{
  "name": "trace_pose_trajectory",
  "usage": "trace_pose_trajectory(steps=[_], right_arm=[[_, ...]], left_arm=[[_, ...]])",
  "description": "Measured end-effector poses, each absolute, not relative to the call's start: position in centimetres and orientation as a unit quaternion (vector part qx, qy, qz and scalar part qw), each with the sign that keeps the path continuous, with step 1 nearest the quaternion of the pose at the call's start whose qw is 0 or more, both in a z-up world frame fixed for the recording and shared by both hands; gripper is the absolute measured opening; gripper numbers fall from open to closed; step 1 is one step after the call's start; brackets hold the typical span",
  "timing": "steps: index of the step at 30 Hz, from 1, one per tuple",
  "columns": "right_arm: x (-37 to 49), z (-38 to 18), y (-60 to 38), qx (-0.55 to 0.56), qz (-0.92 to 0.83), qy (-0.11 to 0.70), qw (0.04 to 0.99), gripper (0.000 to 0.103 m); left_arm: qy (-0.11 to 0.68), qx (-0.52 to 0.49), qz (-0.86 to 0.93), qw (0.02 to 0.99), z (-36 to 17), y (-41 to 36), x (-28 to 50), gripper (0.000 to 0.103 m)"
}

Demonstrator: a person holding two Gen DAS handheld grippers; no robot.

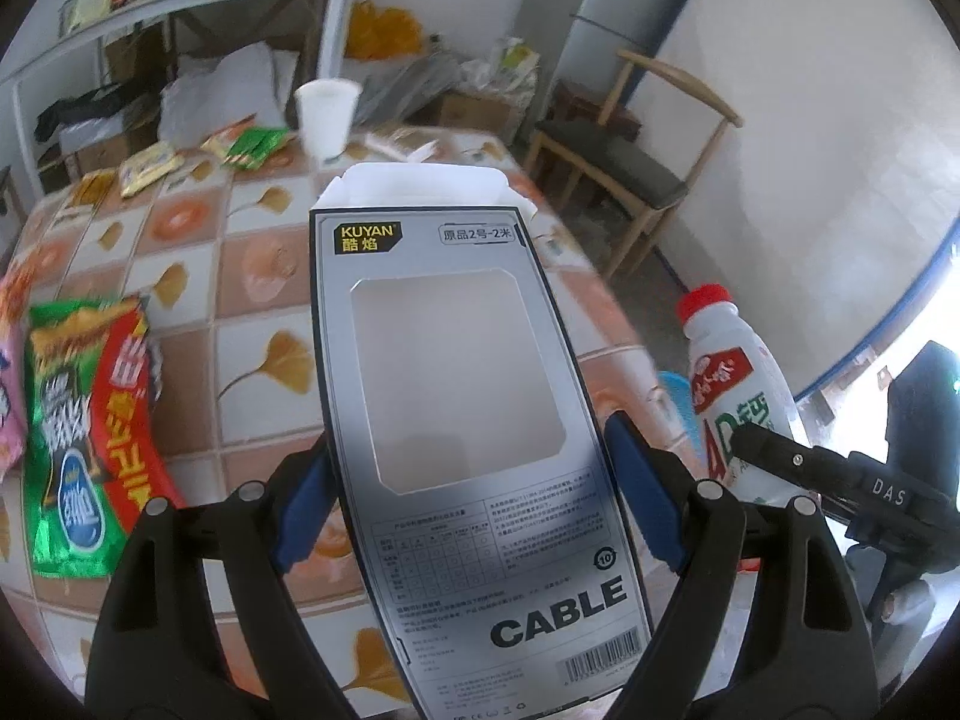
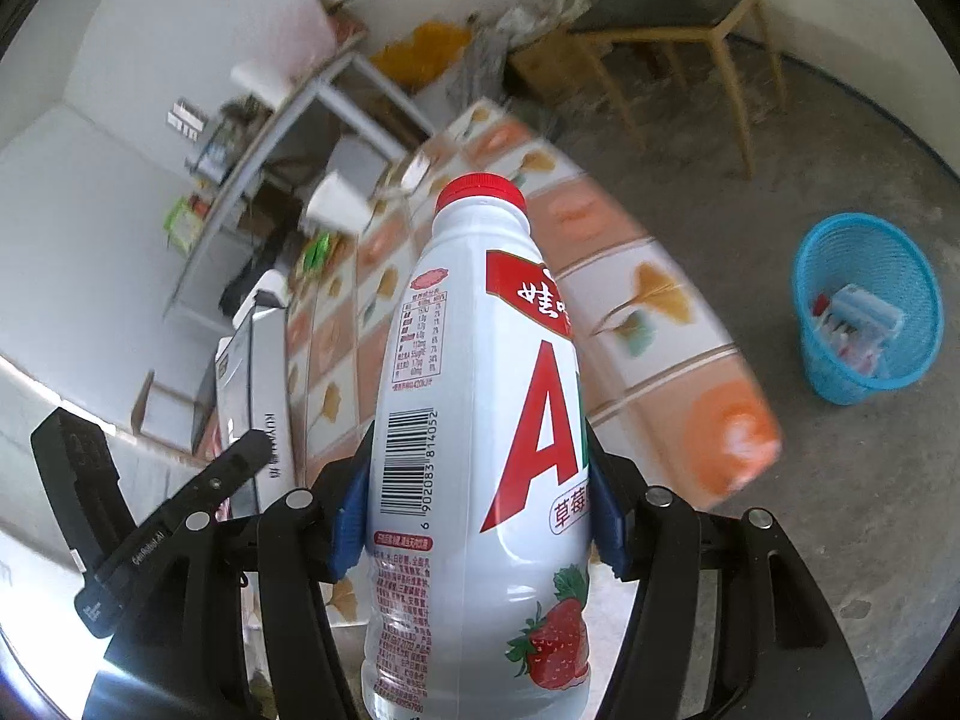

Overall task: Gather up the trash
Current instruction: 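Carry the bottle and CABLE box with both tools over the wastebasket, then open both tools to drop the bottle and box into the wastebasket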

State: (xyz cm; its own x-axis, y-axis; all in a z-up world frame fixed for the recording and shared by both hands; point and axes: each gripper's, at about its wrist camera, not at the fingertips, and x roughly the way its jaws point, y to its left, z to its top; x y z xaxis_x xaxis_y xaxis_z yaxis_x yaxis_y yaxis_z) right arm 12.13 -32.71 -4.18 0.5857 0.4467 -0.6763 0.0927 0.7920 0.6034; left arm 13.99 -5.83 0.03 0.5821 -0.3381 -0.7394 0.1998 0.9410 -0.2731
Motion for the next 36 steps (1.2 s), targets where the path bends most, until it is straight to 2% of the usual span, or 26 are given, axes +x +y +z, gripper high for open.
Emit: trace_pose_trajectory(steps=[8, 18, 29, 36], right_arm=[[4.8, -3.3, -42.2, 0.354, -0.013, 0.376, 0.856, 0.059], [-3.1, -8.0, -52.5, 0.448, -0.144, 0.347, 0.811, 0.059], [3.8, -15.3, -57.4, 0.518, -0.125, 0.375, 0.759, 0.059], [12.3, -23.5, -64.3, 0.551, -0.174, 0.377, 0.724, 0.063]], left_arm=[[0.424, -0.054, -0.252, 0.868, 2.6, -13.1, 15.1, 0.08], [0.48, 0.009, -0.363, 0.798, 1.0, -26.8, 17.7, 0.08], [0.567, 0.058, -0.357, 0.74, -7.3, -40.6, 25.1, 0.081], [0.587, 0.069, -0.327, 0.737, -13.2, -49.0, 30.7, 0.082]])
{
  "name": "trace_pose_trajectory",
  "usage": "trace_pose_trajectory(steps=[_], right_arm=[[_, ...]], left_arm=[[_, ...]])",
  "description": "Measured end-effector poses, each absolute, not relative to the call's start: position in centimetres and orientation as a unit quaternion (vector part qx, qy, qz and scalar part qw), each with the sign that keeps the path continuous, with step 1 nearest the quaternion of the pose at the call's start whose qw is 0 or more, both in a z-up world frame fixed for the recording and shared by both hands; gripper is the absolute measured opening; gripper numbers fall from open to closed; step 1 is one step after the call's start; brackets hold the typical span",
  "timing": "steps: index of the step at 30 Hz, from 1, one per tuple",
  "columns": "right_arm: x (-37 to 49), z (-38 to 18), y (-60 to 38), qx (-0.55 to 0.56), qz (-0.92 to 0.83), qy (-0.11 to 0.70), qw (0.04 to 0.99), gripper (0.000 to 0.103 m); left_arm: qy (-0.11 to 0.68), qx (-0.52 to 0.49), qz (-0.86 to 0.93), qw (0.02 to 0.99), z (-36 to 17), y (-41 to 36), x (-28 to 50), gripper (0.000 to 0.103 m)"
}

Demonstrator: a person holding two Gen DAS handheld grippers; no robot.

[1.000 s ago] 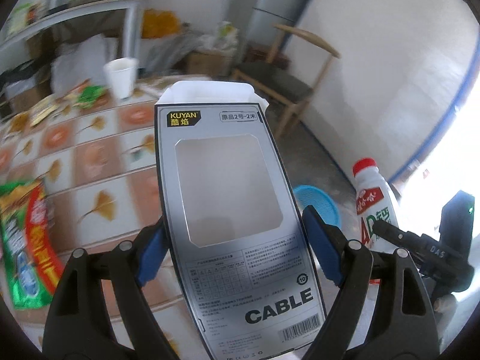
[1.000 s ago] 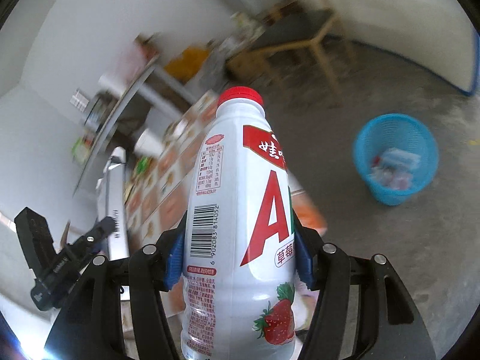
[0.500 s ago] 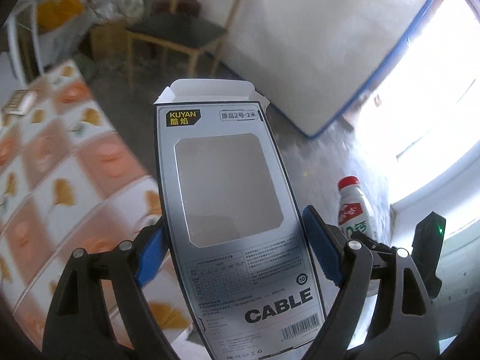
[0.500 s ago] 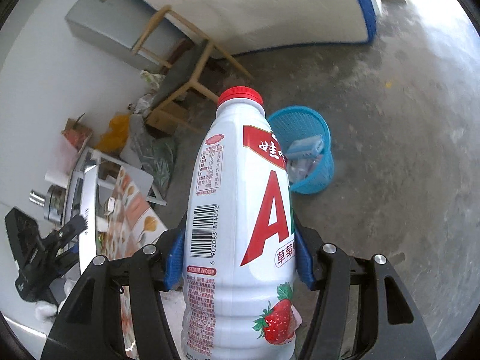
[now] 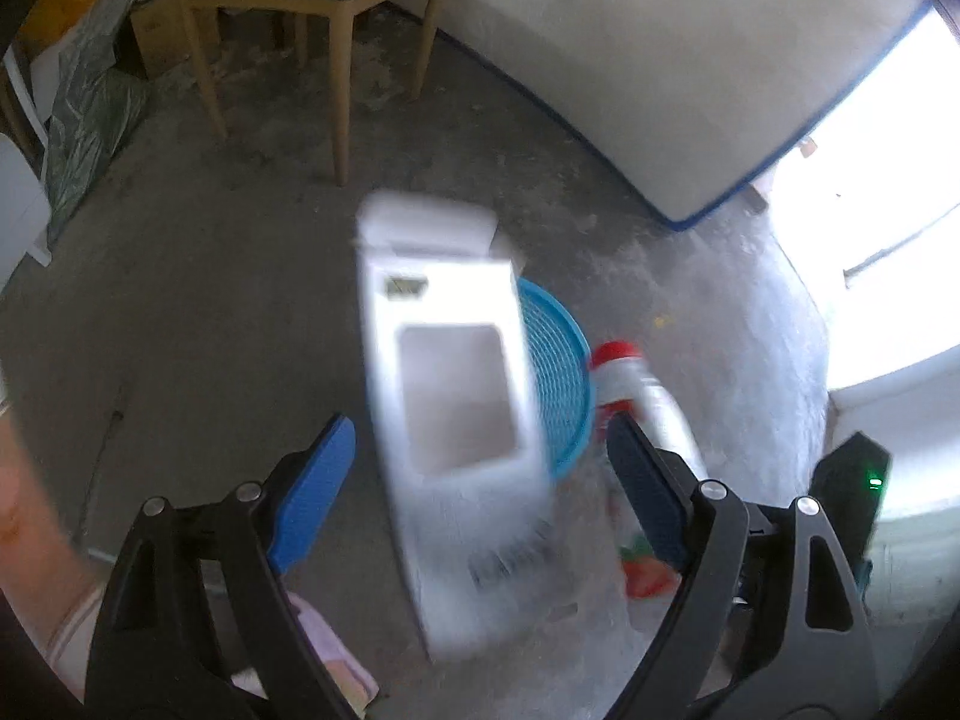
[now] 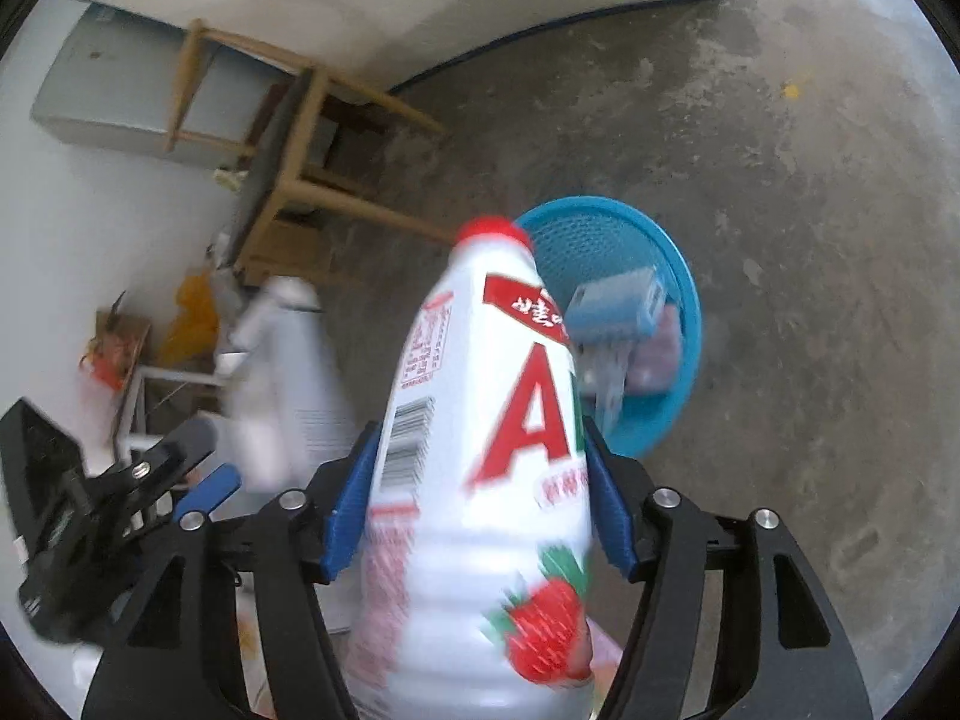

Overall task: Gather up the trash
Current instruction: 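Open both tools to drop the bottle and box into the wastebasket, then move both tools back over the table toward the snack bags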

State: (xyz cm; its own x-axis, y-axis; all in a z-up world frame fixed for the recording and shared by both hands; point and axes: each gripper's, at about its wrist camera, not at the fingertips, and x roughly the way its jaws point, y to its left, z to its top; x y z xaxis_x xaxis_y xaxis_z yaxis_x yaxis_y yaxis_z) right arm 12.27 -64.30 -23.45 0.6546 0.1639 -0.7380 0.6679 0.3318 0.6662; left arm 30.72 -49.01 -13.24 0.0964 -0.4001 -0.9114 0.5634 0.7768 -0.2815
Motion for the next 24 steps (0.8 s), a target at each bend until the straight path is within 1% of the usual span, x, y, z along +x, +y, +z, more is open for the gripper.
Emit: trace_pose_trajectory(steps=[4, 7, 11, 18, 23, 24], right_arm=[[13.5, -27.1, -65.7, 0.519, -0.236, 0.408, 0.714, 0.063], [12.3, -28.0, -65.7, 0.528, -0.233, 0.398, 0.713, 0.063], [11.5, -27.9, -66.0, 0.516, -0.234, 0.386, 0.728, 0.063], [10.3, -25.8, -65.5, 0.532, -0.23, 0.348, 0.737, 0.063], [9.1, -23.1, -63.7, 0.496, -0.223, 0.351, 0.762, 0.063], [8.6, -22.3, -63.1, 0.484, -0.22, 0.351, 0.771, 0.063]], left_arm=[[0.599, 0.049, -0.315, 0.734, -14.3, -48.9, 31.0, 0.082], [0.579, 0.052, -0.335, 0.741, -12.9, -48.1, 30.1, 0.082], [0.553, 0.039, -0.341, 0.759, -10.6, -46.6, 29.8, 0.082], [0.507, 0.019, -0.364, 0.781, -5.0, -42.2, 27.8, 0.082], [0.444, 0.005, -0.385, 0.809, 0.7, -36.8, 24.1, 0.082], [0.426, 0.002, -0.389, 0.817, 2.0, -35.4, 23.2, 0.084]])
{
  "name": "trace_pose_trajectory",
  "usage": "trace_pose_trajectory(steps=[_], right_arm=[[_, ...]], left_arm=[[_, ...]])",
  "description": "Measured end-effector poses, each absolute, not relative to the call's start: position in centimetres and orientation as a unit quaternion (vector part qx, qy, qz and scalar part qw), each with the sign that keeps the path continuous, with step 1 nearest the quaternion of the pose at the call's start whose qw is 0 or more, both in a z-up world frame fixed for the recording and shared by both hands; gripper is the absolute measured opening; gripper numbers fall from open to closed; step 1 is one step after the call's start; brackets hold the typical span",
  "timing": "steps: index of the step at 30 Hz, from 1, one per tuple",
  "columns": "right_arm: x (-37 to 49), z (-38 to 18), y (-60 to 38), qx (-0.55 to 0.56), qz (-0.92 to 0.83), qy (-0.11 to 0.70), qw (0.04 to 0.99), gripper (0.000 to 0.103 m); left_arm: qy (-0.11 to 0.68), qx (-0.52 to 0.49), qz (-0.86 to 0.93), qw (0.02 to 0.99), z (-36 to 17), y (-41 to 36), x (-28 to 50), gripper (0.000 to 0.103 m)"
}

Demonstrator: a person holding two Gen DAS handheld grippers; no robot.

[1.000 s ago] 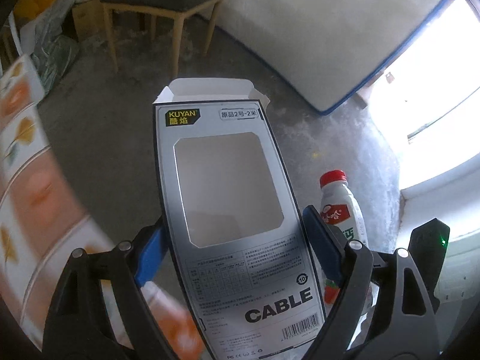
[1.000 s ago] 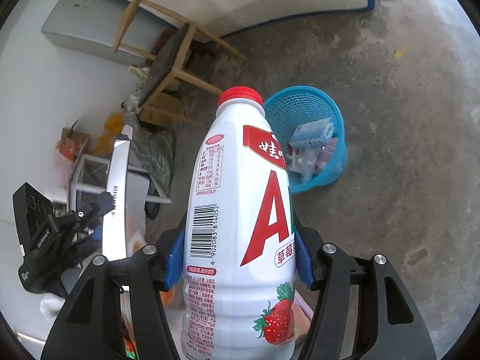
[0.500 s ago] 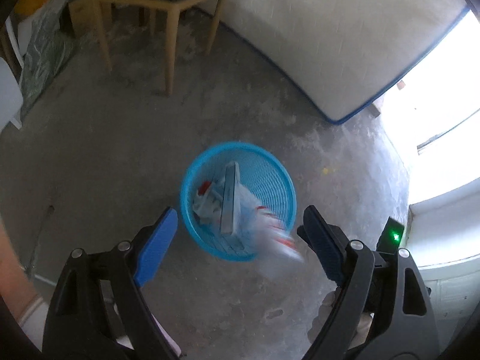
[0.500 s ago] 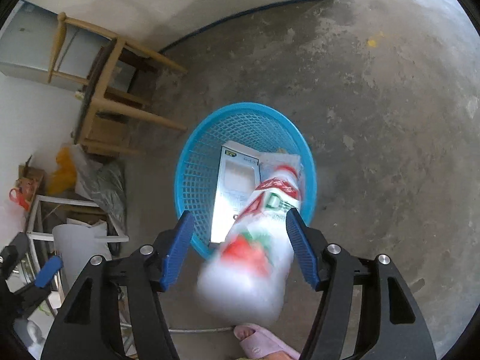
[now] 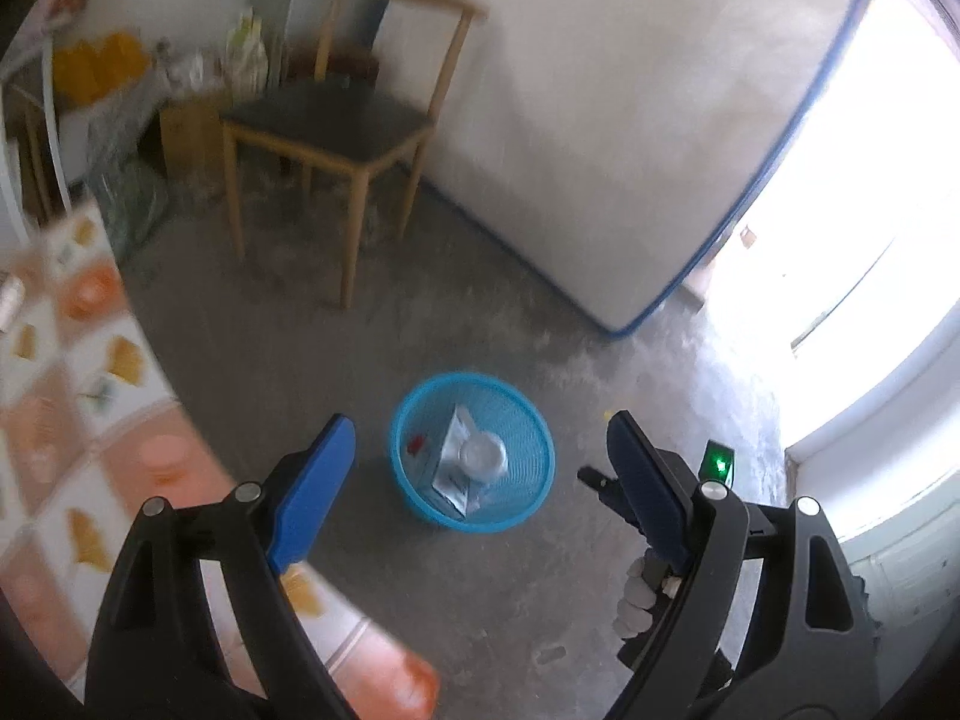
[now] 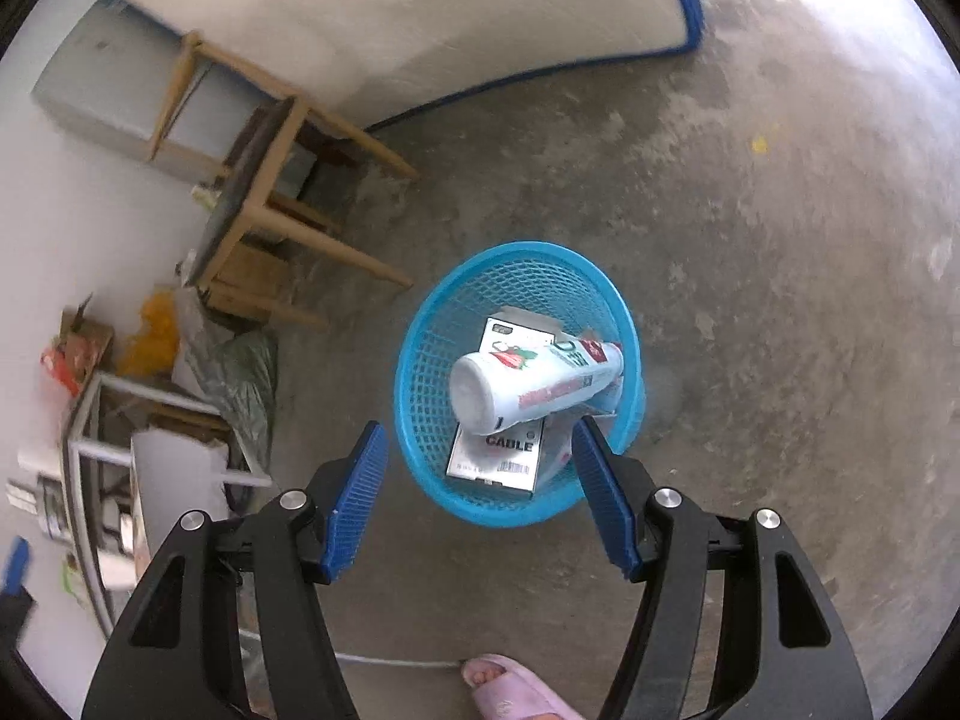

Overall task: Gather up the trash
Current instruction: 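Move both tools back over the table toward the snack bags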

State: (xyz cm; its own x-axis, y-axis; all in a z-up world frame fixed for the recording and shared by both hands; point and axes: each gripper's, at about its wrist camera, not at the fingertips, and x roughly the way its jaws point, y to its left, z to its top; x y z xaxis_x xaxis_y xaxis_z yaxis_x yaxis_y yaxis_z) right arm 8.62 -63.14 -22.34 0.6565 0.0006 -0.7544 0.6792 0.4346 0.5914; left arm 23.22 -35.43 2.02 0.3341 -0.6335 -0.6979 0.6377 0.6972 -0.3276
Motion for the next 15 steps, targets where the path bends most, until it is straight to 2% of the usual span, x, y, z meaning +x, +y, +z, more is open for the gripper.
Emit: trace_pose_trajectory(steps=[4, 9, 12, 15], right_arm=[[6.5, -18.9, -60.4, 0.439, -0.207, 0.347, 0.803, 0.063], [3.8, -14.4, -56.2, 0.375, -0.196, 0.343, 0.839, 0.064], [2.4, -11.5, -54.0, 0.337, -0.194, 0.329, 0.861, 0.075], [1.3, -8.2, -51.4, 0.289, -0.198, 0.303, 0.886, 0.091]], left_arm=[[0.37, -0.006, -0.386, 0.845, 5.8, -30.0, 20.5, 0.09], [0.335, -0.048, -0.365, 0.868, 7.9, -22.1, 17.5, 0.092], [0.319, -0.058, -0.343, 0.882, 8.1, -17.4, 15.7, 0.092], [0.311, -0.058, -0.31, 0.896, 7.6, -12.3, 13.5, 0.092]])
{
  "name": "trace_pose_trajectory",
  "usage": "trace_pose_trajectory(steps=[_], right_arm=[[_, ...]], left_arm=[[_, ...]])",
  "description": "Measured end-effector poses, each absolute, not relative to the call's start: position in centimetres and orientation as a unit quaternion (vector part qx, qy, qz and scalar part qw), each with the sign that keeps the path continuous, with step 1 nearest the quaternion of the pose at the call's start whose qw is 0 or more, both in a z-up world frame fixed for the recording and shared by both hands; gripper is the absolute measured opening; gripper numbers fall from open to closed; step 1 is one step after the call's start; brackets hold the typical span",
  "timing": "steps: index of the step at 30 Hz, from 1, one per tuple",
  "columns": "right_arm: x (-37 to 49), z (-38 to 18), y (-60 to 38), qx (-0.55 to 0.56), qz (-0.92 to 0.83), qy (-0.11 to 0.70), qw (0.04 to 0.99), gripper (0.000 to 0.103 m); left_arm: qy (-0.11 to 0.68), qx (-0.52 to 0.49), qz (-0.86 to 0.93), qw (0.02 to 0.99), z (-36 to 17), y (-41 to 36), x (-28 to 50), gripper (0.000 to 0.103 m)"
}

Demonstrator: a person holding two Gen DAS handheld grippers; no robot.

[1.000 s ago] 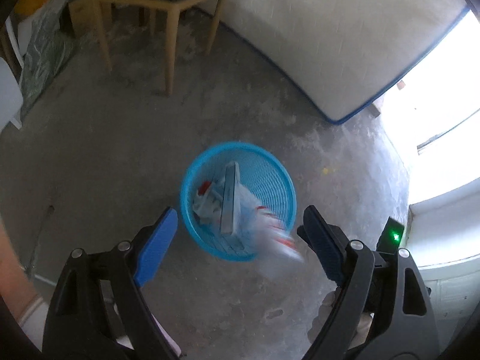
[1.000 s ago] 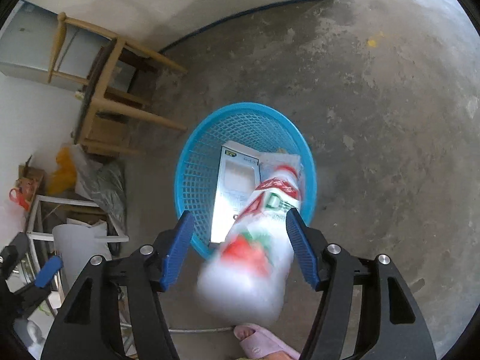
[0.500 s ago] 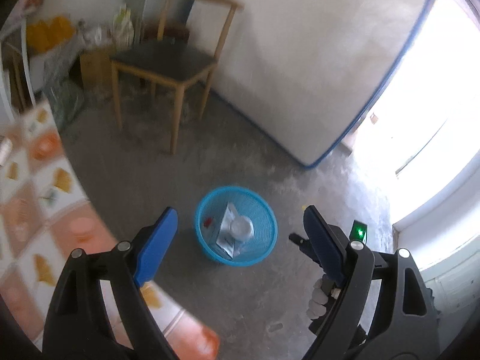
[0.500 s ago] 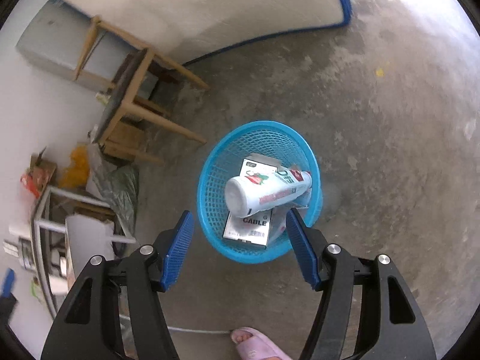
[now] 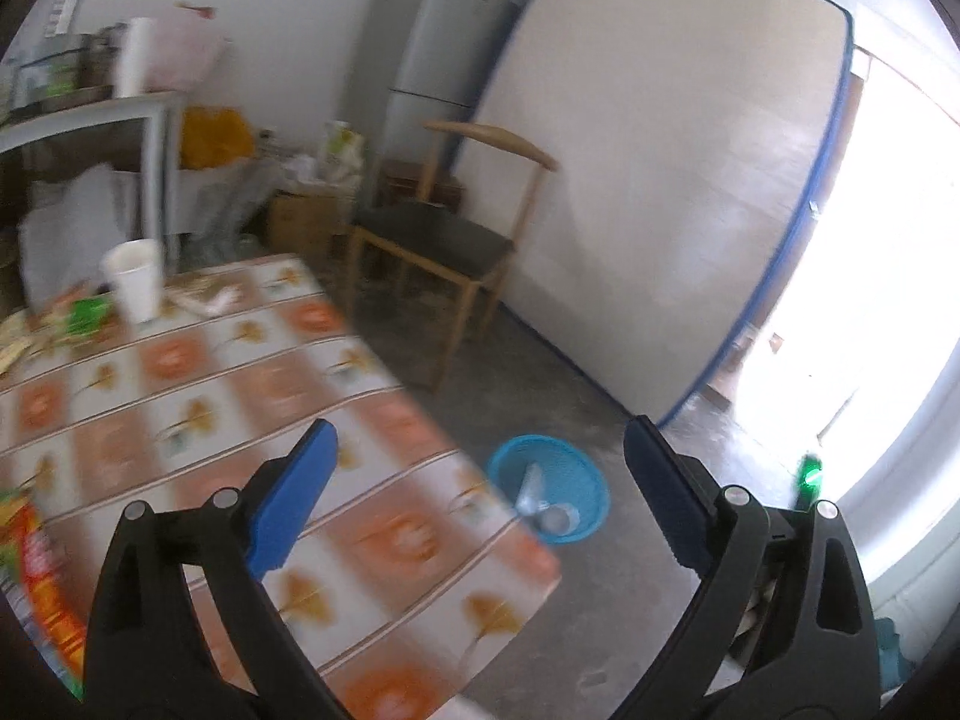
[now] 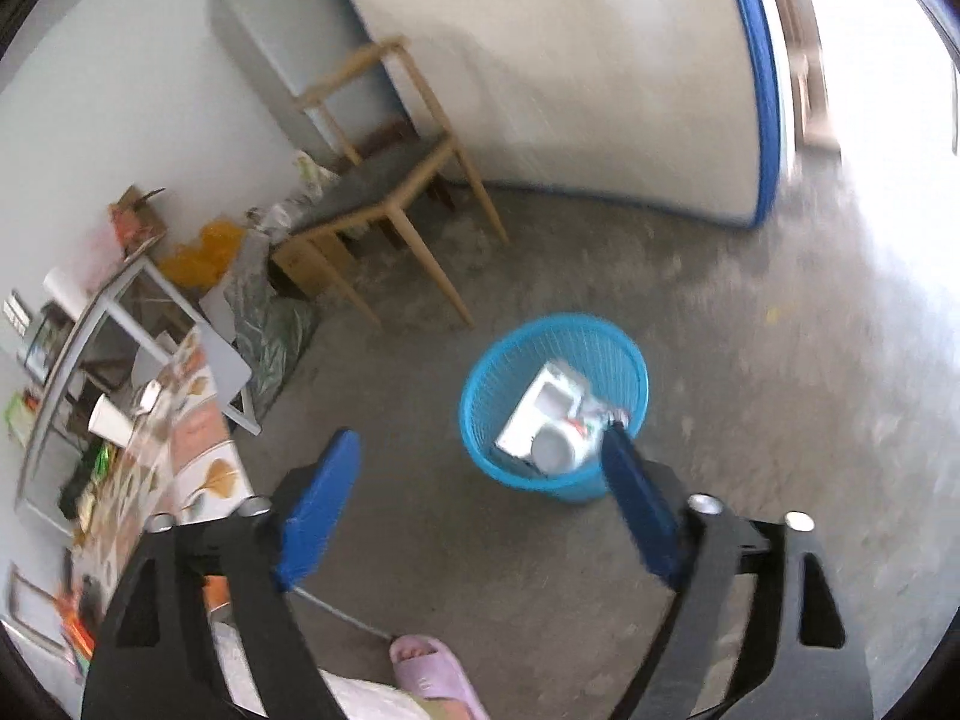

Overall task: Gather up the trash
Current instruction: 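Move both tools back over the table toward the snack bags, then grasp the pink snack bag with the left tool while the right tool grasps the green-red bag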

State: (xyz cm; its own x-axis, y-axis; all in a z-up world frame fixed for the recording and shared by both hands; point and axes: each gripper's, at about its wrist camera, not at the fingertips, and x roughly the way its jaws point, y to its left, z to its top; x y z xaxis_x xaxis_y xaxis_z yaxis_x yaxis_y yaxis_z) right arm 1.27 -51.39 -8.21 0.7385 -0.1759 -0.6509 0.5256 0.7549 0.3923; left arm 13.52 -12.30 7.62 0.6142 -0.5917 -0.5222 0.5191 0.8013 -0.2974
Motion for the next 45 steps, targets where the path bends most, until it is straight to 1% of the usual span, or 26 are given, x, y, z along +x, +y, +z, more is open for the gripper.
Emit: trace_pose_trajectory(steps=[1, 5, 10, 14, 17, 23, 29, 31, 32, 34, 39, 41, 42, 43, 44, 45], right_arm=[[0.9, -7.2, -50.5, 0.275, -0.197, 0.292, 0.894, 0.096], [0.8, -3.6, -47.0, 0.231, -0.174, 0.256, 0.922, 0.097], [3.4, -1.0, -41.6, 0.206, -0.071, 0.268, 0.938, 0.097], [6.0, 0.5, -36.2, 0.186, 0.027, 0.284, 0.94, 0.096], [8.8, 1.0, -31.5, 0.204, 0.12, 0.314, 0.919, 0.096], [14.3, -0.8, -20.7, 0.261, 0.298, 0.419, 0.817, 0.096], [18.0, -4.4, -12.8, 0.268, 0.347, 0.521, 0.733, 0.09], [19.5, -5.6, -10.1, 0.263, 0.351, 0.548, 0.712, 0.088], [19.9, -6.0, -9.5, 0.262, 0.351, 0.555, 0.707, 0.088], [21.1, -7.2, -7.7, 0.263, 0.353, 0.575, 0.69, 0.085], [23.6, -9.0, -3.4, 0.243, 0.351, 0.606, 0.671, 0.082], [24.2, -9.4, -2.3, 0.229, 0.359, 0.611, 0.667, 0.082], [24.4, -9.6, -1.6, 0.224, 0.363, 0.615, 0.663, 0.078], [24.6, -9.8, -0.9, 0.222, 0.369, 0.616, 0.66, 0.076], [24.9, -9.7, -0.5, 0.22, 0.371, 0.616, 0.659, 0.075], [25.0, -9.8, 0.2, 0.216, 0.376, 0.618, 0.656, 0.071]], left_arm=[[0.311, -0.058, -0.294, 0.902, 7.3, -10.3, 12.7, 0.092], [0.318, -0.062, -0.232, 0.917, 5.9, -3.4, 9.5, 0.092], [0.312, -0.091, -0.14, 0.935, 3.7, 4.1, 5.8, 0.092], [0.292, -0.107, -0.073, 0.948, 2.9, 9.6, 2.6, 0.092], [0.279, -0.13, -0.027, 0.951, 2.5, 13.2, 1.0, 0.092], [0.281, -0.203, 0.053, 0.936, 1.2, 20.0, 1.1, 0.092], [0.314, -0.254, 0.138, 0.904, -1.3, 27.0, 3.7, 0.091], [0.325, -0.264, 0.151, 0.896, -2.0, 28.8, 5.1, 0.084], [0.331, -0.268, 0.15, 0.892, -2.5, 29.5, 5.9, 0.084], [0.346, -0.274, 0.154, 0.884, -3.4, 30.6, 7.4, 0.078], [0.393, -0.265, 0.171, 0.864, -5.8, 32.3, 11.3, 0.072], [0.411, -0.253, 0.179, 0.857, -6.7, 32.4, 12.4, 0.064], [0.416, -0.251, 0.179, 0.856, -7.0, 32.4, 12.7, 0.058], [0.423, -0.247, 0.177, 0.854, -7.3, 32.2, 12.9, 0.054], [0.426, -0.232, 0.182, 0.855, -7.5, 31.7, 13.1, 0.053], [0.425, -0.218, 0.185, 0.859, -7.4, 31.2, 13.1, 0.049]])
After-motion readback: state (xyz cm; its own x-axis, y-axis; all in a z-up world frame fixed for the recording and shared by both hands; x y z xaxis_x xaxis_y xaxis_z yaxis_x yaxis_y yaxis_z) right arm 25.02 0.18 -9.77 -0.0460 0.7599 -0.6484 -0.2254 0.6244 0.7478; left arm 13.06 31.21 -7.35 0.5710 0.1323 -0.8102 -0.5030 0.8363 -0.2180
